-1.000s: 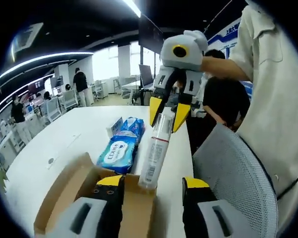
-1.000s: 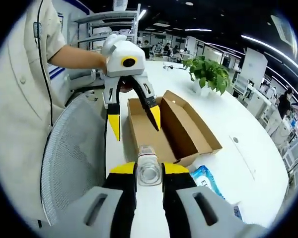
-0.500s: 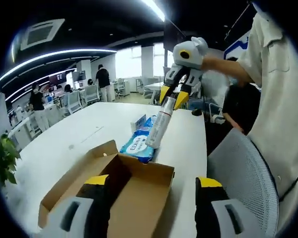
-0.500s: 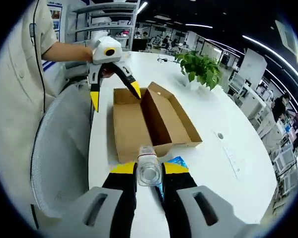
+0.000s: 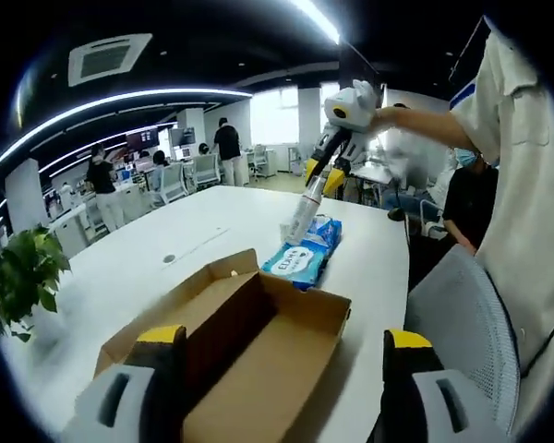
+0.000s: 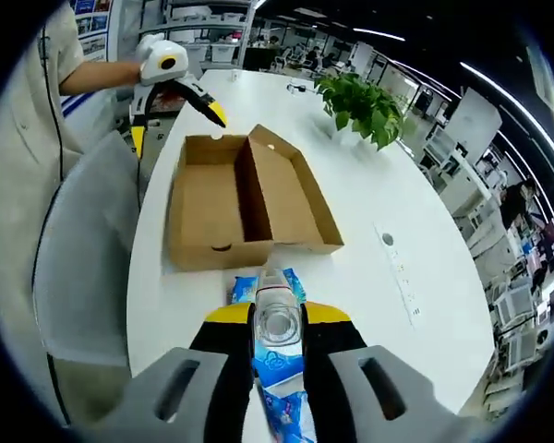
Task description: Operate the shoe box by opening the lid, removing the specified soft item, and placing it in the target area until the item is outside and the box remains undamaged.
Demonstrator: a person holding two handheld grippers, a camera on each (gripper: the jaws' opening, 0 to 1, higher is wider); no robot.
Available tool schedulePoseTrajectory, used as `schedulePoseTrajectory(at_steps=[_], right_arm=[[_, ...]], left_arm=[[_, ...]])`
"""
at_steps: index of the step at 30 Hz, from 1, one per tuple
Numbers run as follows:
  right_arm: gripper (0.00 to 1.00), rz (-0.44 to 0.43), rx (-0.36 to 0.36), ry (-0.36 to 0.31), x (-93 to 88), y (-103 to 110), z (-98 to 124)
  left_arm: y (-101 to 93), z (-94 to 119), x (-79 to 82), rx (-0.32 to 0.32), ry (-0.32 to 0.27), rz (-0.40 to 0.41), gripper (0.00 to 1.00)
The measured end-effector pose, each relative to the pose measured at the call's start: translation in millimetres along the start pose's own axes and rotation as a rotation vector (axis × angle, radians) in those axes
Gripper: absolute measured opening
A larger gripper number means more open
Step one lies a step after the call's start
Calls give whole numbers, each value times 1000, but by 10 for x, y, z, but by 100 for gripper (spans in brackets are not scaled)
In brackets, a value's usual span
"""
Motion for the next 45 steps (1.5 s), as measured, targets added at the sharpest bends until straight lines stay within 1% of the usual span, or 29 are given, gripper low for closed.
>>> schedulePoseTrajectory(at_steps=[3,8,12,15,16,19,21,23,25,27,29,31,36,40,45], right_arm=[[16,21,5,39,-33,-101,-76],[16,39,15,81,-61,-244,-172],[16,58,25,144,-146,-377,-253],[16,54,29,169,-184,-481,-314],[16,58,31,190,-207,-520,-339],[16,76,33,220,-235,-578,-407],[16,80,49,234,-252,-606,-468],[17,99,48,258,-272,-639,-522],[17,108,55,267,-274,-657,-574],[17,107,71,281,-300,-688,-643],[17,124,83,303,-344,-733,-722],[17,137,85,314,-337,-722,-767],[17,135,101,335,-338,-785,-905],[17,161,113,371,-358,-787,-1019],[17,175,126,377,-330,-777,-1104]], left_arm=[[21,85,-24,31,-11,16,92],[67,202,-75,82,-17,32,97],[99,298,-110,117,-29,52,100],[120,355,-131,142,-34,59,100],[127,382,-142,154,-39,66,100],[141,442,-172,178,-49,85,100],[155,480,-207,196,-45,92,100],[172,519,-242,211,-42,101,100],[183,557,-266,226,-44,110,100],[185,584,-287,235,-44,117,100],[187,595,-310,242,-38,120,100],[188,601,-330,246,-32,123,100],[165,604,-368,253,-28,136,100],[144,599,-409,257,-18,144,100],[136,611,-455,263,-9,155,99]])
Point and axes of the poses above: the point that each gripper's makers call its tool centre point, and the gripper's own axes: z roughly backward along the fingers, y roughly to its left, x roughly out of its top, the point moved 6 cm from there along z, roughly backward along the fingers, and after that the axes turned 3 degrees about -x, right-handed, at the moved point
